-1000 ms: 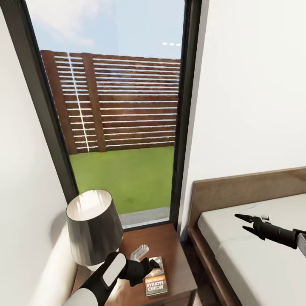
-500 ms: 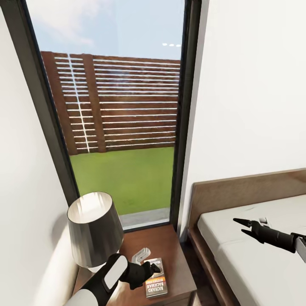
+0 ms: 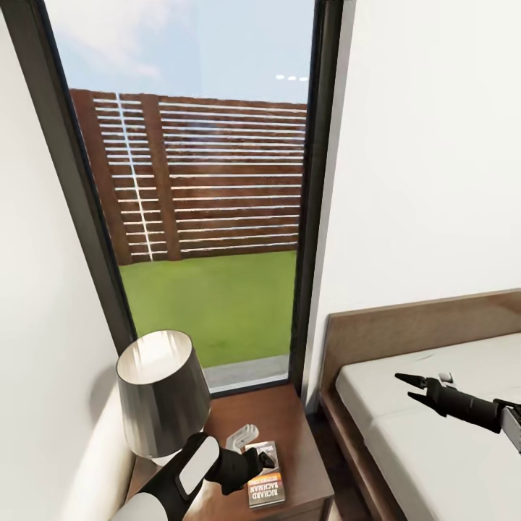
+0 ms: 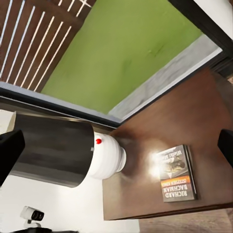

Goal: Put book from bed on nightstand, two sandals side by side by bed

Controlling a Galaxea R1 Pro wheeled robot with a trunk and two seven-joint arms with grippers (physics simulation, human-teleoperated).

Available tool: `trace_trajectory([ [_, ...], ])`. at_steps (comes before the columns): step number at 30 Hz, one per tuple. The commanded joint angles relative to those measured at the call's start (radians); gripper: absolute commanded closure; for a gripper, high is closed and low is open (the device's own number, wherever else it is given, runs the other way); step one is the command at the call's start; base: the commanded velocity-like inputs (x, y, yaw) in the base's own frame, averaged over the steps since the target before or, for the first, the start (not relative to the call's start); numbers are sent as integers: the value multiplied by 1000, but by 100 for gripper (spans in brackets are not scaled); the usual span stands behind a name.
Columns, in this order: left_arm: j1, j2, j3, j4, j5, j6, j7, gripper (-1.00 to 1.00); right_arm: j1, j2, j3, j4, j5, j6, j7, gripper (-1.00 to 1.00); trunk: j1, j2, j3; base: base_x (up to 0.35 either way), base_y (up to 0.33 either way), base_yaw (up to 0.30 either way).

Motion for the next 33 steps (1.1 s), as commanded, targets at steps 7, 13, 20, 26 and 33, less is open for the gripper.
trace_trajectory([
  [7,-1,1,-5,-1,11,3,10,-100,-1,6,-1,31,-4,-31,2,-100,-27,48,21,0,0,0],
  [13,-1,1,-6,0,10,3,10,-100,-1,9,-1,78,-2,-108,2,-100,-50,90,39,0,0,0],
  [20,-1,1,-6,4,10,3,10,-100,-1,11,-1,123,1,-154,5,-100,-77,139,61,0,0,0],
  [26,-1,1,-6,5,10,7,10,-100,-1,19,-1,157,3,-184,6,-100,-100,181,80,0,0,0],
  [33,-1,1,-6,6,9,10,10,-100,-1,31,0,215,16,-234,10,-100,-126,230,102,0,0,0],
])
